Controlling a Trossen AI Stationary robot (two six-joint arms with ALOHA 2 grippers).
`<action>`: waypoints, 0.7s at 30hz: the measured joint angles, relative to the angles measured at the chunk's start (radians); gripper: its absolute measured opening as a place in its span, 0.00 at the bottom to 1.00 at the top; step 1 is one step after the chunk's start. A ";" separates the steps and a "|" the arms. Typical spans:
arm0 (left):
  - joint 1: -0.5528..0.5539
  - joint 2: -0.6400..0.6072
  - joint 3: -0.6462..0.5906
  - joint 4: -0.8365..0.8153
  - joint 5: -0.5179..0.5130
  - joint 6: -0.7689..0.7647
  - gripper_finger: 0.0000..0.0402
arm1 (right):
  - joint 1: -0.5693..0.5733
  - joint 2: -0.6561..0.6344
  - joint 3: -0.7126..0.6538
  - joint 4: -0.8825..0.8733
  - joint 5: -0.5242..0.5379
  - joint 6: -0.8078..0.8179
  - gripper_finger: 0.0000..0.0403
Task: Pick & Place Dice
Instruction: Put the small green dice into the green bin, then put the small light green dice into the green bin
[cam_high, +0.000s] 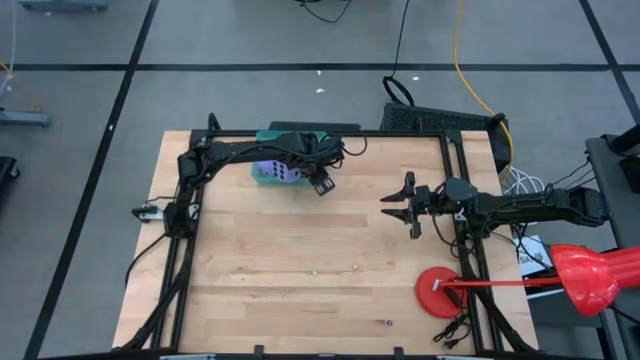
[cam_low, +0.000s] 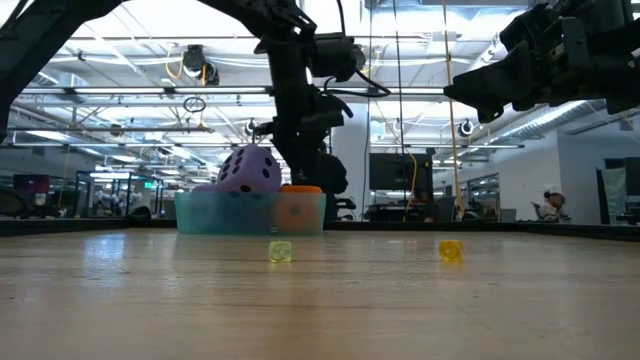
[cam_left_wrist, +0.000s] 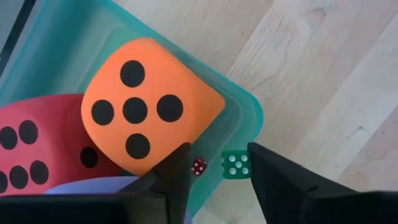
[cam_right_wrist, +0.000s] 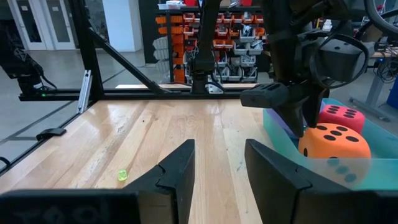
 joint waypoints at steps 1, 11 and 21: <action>-0.001 0.000 0.000 0.000 0.000 0.000 0.43 | 0.000 0.000 0.000 0.000 0.000 0.000 0.32; 0.004 0.000 0.000 0.001 0.000 -0.012 0.45 | 0.000 0.000 0.000 0.000 0.000 0.000 0.32; 0.005 0.000 0.000 0.020 0.003 -0.024 0.45 | 0.000 0.000 0.000 0.000 0.000 0.000 0.32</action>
